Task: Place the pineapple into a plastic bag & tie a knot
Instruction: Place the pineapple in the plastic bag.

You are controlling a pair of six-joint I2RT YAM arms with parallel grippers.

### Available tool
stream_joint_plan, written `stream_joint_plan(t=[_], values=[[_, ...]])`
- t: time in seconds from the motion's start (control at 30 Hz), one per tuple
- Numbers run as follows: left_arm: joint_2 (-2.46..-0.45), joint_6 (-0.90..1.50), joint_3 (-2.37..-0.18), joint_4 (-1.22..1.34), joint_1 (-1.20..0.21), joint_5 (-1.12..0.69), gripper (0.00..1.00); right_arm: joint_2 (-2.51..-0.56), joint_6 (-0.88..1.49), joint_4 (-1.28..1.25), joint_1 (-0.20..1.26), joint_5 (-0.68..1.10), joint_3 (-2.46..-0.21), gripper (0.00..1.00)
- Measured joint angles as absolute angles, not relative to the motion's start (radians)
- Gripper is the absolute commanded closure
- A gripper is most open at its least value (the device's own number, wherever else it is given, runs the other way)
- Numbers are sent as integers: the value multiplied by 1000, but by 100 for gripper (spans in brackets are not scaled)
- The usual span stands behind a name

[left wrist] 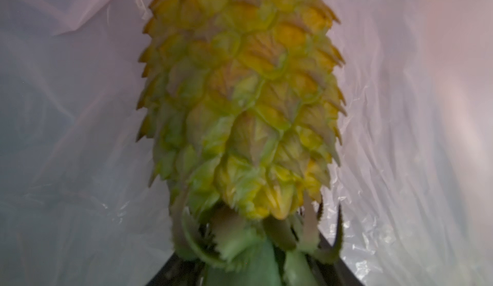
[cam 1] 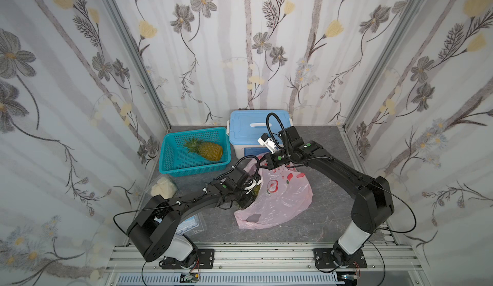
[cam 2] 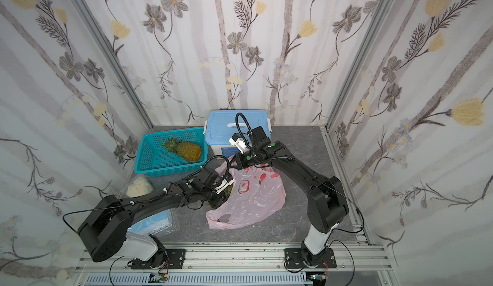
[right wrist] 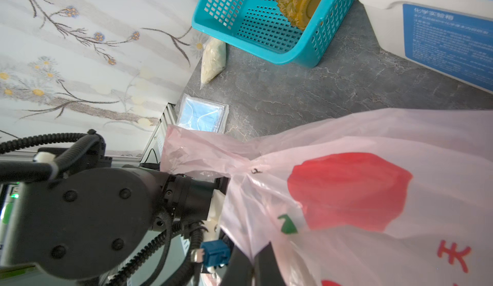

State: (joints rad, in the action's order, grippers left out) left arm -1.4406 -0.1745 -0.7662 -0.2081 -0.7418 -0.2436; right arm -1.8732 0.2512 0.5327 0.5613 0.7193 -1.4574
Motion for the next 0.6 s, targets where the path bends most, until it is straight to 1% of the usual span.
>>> stream_joint_plan(t=[0.03, 0.07, 0.13, 0.17, 0.23, 0.37, 0.5, 0.6], values=[[-1424, -177, -756, -194, -743, -247, 29, -1876, 244, 533, 561, 711, -1452, 100], [-1403, -181, -746, -182, -743, -255, 25, -1877, 239, 533, 560, 707, -1447, 100], [-1340, -192, -721, -152, -743, -281, 13, -1883, 229, 534, 555, 700, -1441, 100], [-1315, -200, -711, -146, -743, -290, 11, -1887, 224, 534, 554, 696, -1441, 100], [-1271, -220, -696, -145, -743, -308, 10, -1894, 215, 534, 552, 694, -1441, 100], [-1195, -263, -679, -190, -741, -332, 10, -1900, 207, 534, 551, 684, -1441, 100], [-1058, -288, -658, -249, -740, -385, 10, -1900, 200, 533, 553, 679, -1435, 100], [-934, -284, -645, -267, -740, -438, 7, -1900, 199, 533, 551, 678, -1419, 100]])
